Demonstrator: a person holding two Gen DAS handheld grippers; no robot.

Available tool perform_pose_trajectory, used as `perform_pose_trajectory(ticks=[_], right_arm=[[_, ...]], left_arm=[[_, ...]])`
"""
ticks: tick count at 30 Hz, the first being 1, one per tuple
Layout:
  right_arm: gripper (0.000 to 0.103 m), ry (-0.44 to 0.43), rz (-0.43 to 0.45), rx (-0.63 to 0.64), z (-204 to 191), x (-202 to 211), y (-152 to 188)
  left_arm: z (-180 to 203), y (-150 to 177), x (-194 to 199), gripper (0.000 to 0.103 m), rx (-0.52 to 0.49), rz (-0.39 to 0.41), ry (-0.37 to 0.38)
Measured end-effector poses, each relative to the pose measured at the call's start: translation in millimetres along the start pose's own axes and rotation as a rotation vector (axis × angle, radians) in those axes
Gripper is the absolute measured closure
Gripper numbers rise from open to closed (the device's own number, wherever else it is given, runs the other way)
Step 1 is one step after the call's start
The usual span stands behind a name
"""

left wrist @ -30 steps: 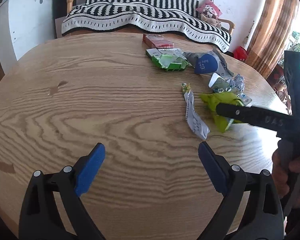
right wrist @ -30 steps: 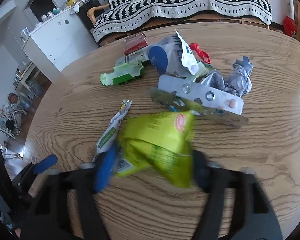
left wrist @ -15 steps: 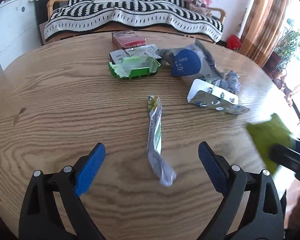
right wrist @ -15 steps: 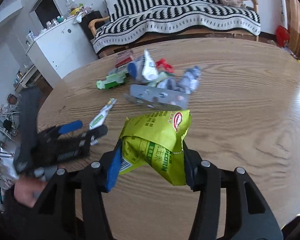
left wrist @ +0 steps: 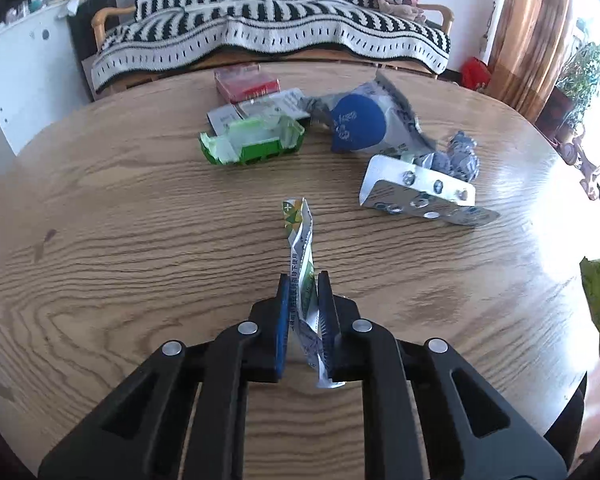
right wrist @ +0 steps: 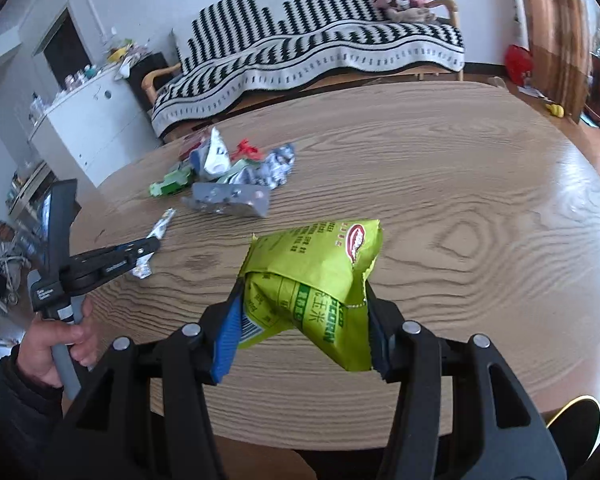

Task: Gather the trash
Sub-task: 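Carry the snack bag and white strip over the black bin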

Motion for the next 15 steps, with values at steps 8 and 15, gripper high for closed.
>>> perform_pose_trajectory(ticks=[8, 15], right_arm=[[0.051, 0.043, 0.074, -0.045, 37.9, 47.0, 3.7], [0.051, 0.182, 0.143, -0.162, 129.4, 123.7, 37.6]], left_arm=[[45.9, 1.0, 43.4, 0.09, -0.07, 0.037, 0.051], [160.6, 1.0, 82.5, 0.09, -0.219, 0.08, 0.216]])
Point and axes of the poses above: each gripper's, at about its wrist camera, not at the fingertips, and x roughly against the way its jaws point, z to its right, y to its underside, the point moved 8 cm from there along -x, roughly the way its jaws point, and after that the axes turned 3 degrees about -y, right-handed, at the moved point
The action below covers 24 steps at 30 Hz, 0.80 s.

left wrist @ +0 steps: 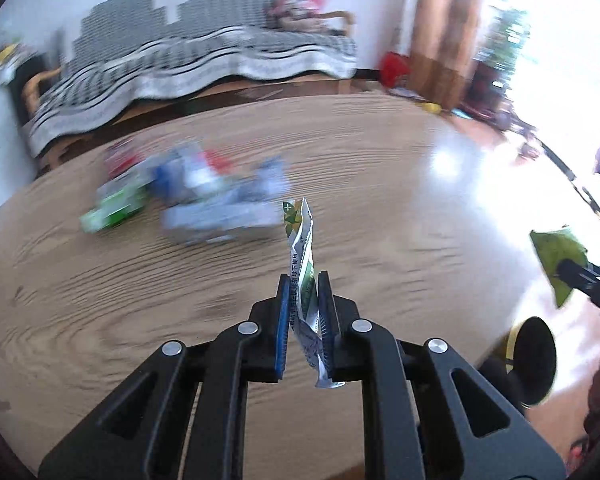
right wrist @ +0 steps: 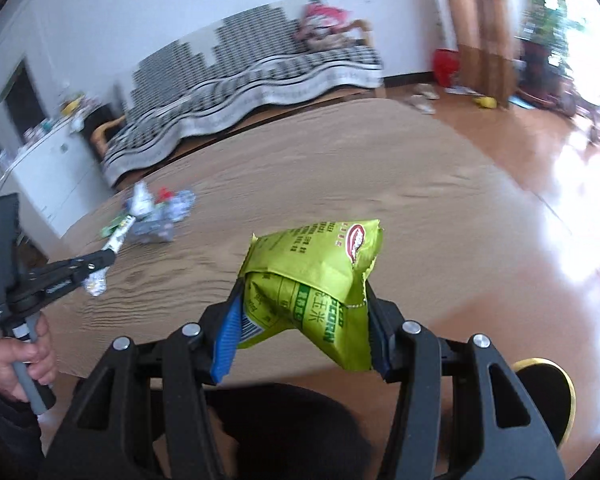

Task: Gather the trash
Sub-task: 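Carry the snack bag and white strip over the black bin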

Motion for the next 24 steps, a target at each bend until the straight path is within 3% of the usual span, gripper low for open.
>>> perform_pose_trajectory(ticks=[6, 12, 16, 20, 24], right_arm=[[0.051, 0.163, 0.044, -0.164, 116.3, 56.7, 34.0], [0.051, 0.298, 0.056, -0.327, 216.1, 103.9, 85.2], [0.051, 0.35, 0.052, -0.399, 254.3, 122.4, 116.8], [0.051, 0.377, 0.042, -0.455, 281.0, 133.2, 143.4], [0.051, 0.385, 0.021, -0.512, 298.9, 133.0, 169.1]], left_arm=[[139.5, -5.2, -4.1, 0.09, -0.161, -0.001, 0.182], [275.9, 23.5, -13.3, 0.09, -0.295, -0.064, 0.39], [344.6, 55.2, -21.9, 0.09, -0.359, -0.108, 0.487], [403.1, 95.8, -46.8, 0.09, -0.411, -0.206, 0.566], [438.1, 142.8, -76.3, 0.09, -0.454, -0.293, 0.581]])
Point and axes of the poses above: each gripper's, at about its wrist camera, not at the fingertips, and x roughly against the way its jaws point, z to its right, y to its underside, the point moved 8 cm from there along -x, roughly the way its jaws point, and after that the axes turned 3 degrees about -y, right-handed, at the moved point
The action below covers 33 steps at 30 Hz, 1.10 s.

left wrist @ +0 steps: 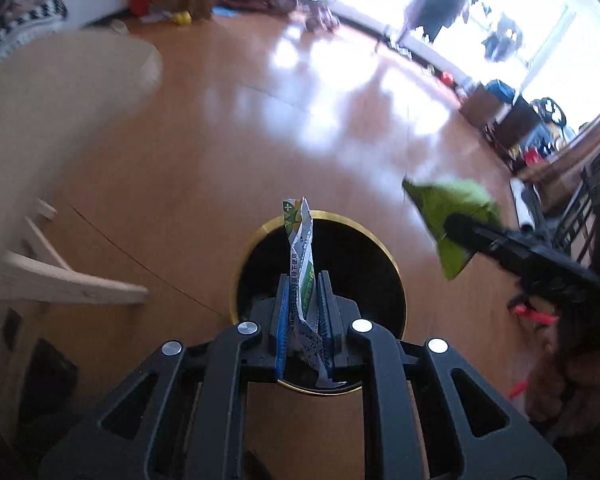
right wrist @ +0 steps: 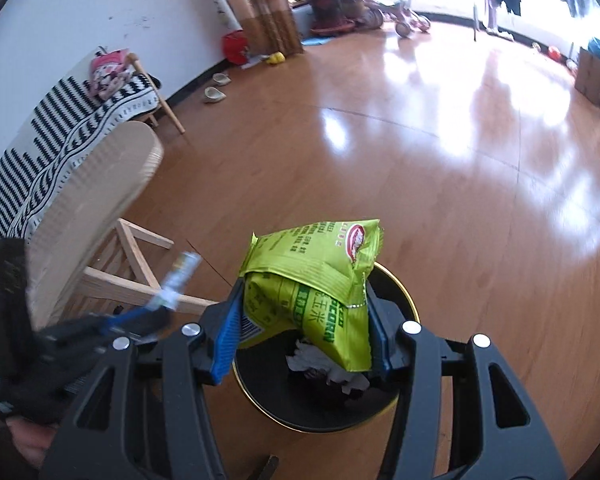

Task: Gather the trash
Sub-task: 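Carry the snack bag and white strip over the black bin, then open the left tool then the right tool to drop both items into bin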

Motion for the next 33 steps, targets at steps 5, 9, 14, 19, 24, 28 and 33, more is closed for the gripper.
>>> perform_pose_trajectory(ticks=[5, 9, 14, 19, 24, 28, 33], right_arm=[[0.051, 0.016, -0.04, -0.039, 16.7, -14.7, 14.0], [0.05, 0.023, -0.062, -0.054, 19.0, -25.0, 21.5], [0.05, 0.023, -0.069, -0.064, 14.7, -34.0, 18.9], [0.05, 0.022, -0.067, -0.062, 14.2, -34.9, 13.6], [0.049, 0.018, -0.072, -0.061, 14.7, -32.0, 15.2], [0.046, 0.018, -0.072, -0.064, 10.6, -32.0, 13.8], [0.036, 0.017, -0.062, -0.061, 5.4, -27.3, 9.0]], left_arm=[[-2.5, 31.3, -53.9, 0.09, 0.006, -0.093, 0.006], [-6.1, 36.5, -61.3, 0.09, 0.006, -0.103, 0.014], [0.4, 38.5, -70.5, 0.09, -0.019, -0.105, 0.016], [6.1, 37.6, -64.7, 0.068, -0.028, -0.091, 0.026], [1.7, 32.7, -52.9, 0.038, 0.008, -0.053, 0.029], [-6.0, 32.8, -48.5, 0.036, 0.055, -0.048, 0.041], [-8.6, 29.8, -41.3, 0.028, 0.072, -0.028, 0.038]])
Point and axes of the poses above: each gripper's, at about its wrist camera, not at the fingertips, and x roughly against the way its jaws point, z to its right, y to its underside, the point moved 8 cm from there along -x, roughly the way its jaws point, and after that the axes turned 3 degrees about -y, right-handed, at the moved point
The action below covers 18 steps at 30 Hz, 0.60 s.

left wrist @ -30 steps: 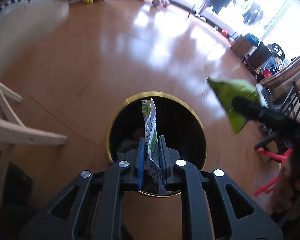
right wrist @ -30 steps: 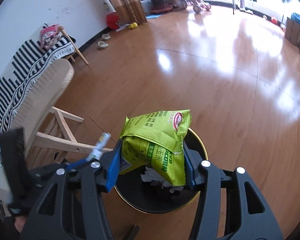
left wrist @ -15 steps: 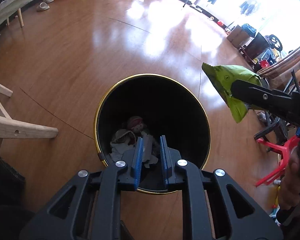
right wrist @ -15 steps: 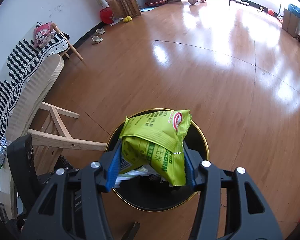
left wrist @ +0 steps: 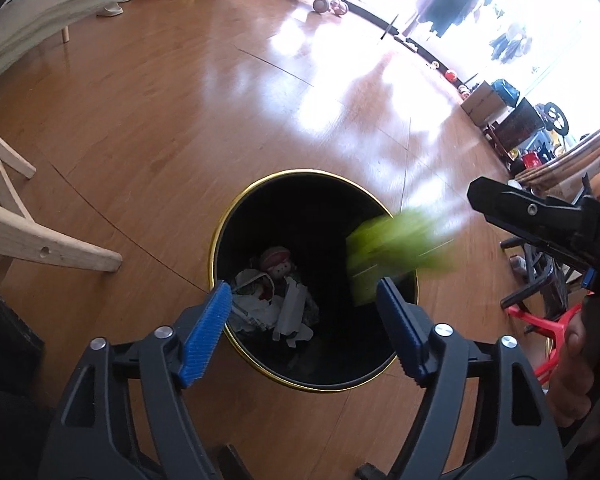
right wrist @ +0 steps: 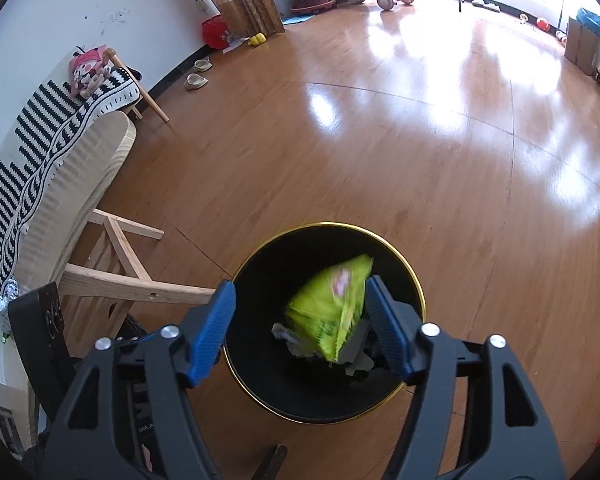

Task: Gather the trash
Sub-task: 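Open the left tool then the right tool to drop both items into bin, then grasp the green plastic tray with left tool while right tool grasps crumpled foil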

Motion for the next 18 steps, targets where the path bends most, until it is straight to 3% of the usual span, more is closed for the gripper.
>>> perform_pose_trajectory(ticks=[6, 9, 15, 18], right_arm=[[0.028, -0.01, 0.015, 0.028, -17.2, 8.7, -3.3], [0.025, -0.028, 0.021, 0.071, -37.1, 14.6, -6.4], [0.024, -0.112, 0.052, 0.176, -111.3, 23.7, -16.4], [0.024, -0.19, 0.032, 0.241, -172.9, 16.7, -11.2]], left_arm=[[-3.8, 0.7, 11.7, 0.023, 0.028, 0.028, -0.007], [-10.5, -5.2, 37.1, 0.023, 0.063, 0.075, 0.011], [-63.9, -2.9, 124.3, 0.02, 0.108, 0.154, -0.127], [-123.8, 13.4, 187.4, 0.019, 0.209, 0.212, -0.213]])
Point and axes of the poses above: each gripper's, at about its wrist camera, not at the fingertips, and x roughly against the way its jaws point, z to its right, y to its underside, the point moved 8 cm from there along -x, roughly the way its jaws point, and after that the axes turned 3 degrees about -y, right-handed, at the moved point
